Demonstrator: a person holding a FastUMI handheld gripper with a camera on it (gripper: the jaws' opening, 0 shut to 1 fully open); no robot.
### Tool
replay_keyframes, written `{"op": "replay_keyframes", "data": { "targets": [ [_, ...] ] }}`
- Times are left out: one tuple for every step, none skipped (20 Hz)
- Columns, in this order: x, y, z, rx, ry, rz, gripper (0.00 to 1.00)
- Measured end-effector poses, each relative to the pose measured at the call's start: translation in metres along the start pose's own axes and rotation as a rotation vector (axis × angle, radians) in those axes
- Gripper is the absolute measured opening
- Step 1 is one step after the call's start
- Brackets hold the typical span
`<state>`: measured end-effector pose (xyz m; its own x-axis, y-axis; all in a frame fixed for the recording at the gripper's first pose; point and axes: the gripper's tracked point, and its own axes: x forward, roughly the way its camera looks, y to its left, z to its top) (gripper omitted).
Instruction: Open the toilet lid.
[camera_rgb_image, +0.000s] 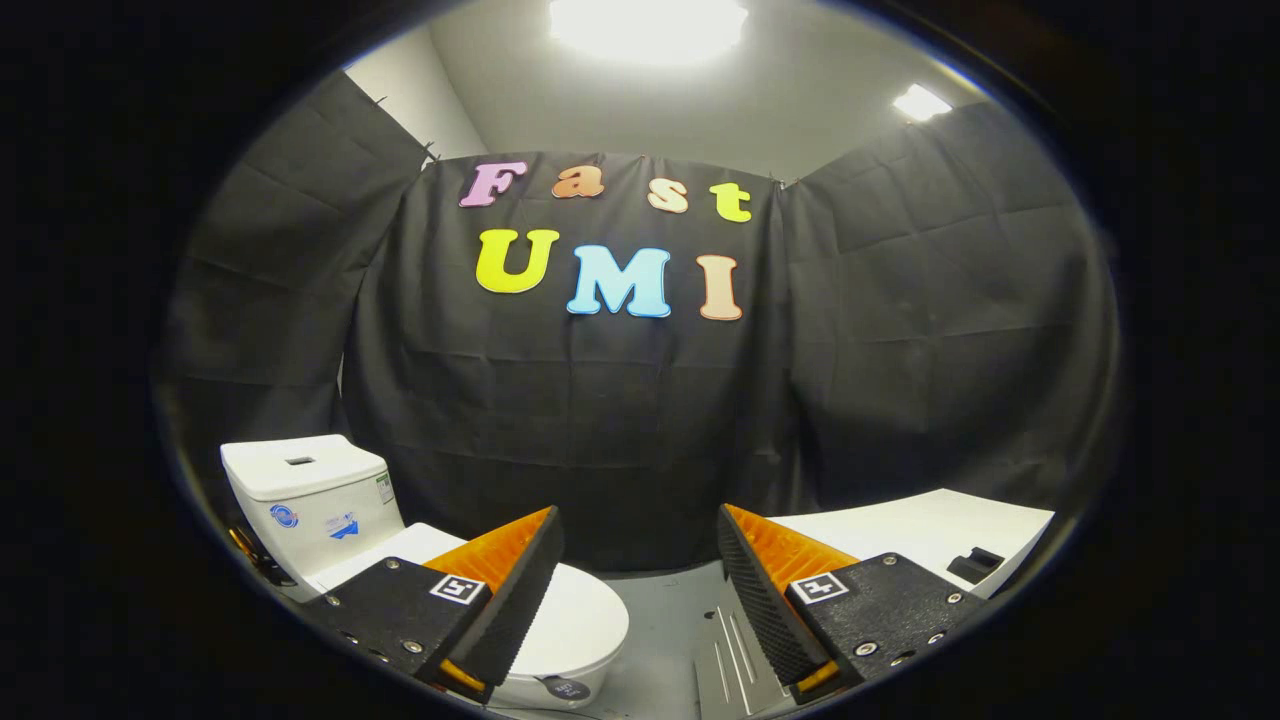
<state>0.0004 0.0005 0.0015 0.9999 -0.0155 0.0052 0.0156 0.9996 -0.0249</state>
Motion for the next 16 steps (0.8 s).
{"op": "replay_keyframes", "data": {
  "targets": [
    [0.001,0.000,-0.001,0.000,0.000,-0.001,0.95],
    [0.001,-0.002,0.000,0.003,0.000,-0.003,0.95],
    [0.001,-0.002,0.000,0.008,-0.001,-0.006,0.95],
    [0.000,-0.003,0.003,0.013,-0.006,-0.010,0.95],
    [-0.001,-0.004,0.005,0.021,-0.008,-0.015,0.95],
    [-0.004,-0.003,0.008,0.031,-0.012,-0.021,0.95],
    [-0.005,-0.004,0.013,0.037,-0.021,-0.030,0.95],
    [-0.005,-0.002,0.019,0.041,-0.031,-0.035,0.95],
    [-0.007,0.001,0.023,0.042,-0.038,-0.042,0.95],
    [-0.008,0.003,0.026,0.043,-0.047,-0.053,0.95],
    [-0.008,0.006,0.028,0.050,-0.053,-0.060,0.95],
    [-0.007,0.011,0.028,0.067,-0.053,-0.065,0.95],
    [-0.006,0.017,0.024,0.090,-0.047,-0.065,0.95],
    [-0.005,0.022,0.020,0.115,-0.034,-0.065,0.95],
    [-0.005,0.026,0.014,0.136,-0.020,-0.071,0.95],
    [-0.005,0.027,0.009,0.160,-0.008,-0.086,0.95]
  ]
}}
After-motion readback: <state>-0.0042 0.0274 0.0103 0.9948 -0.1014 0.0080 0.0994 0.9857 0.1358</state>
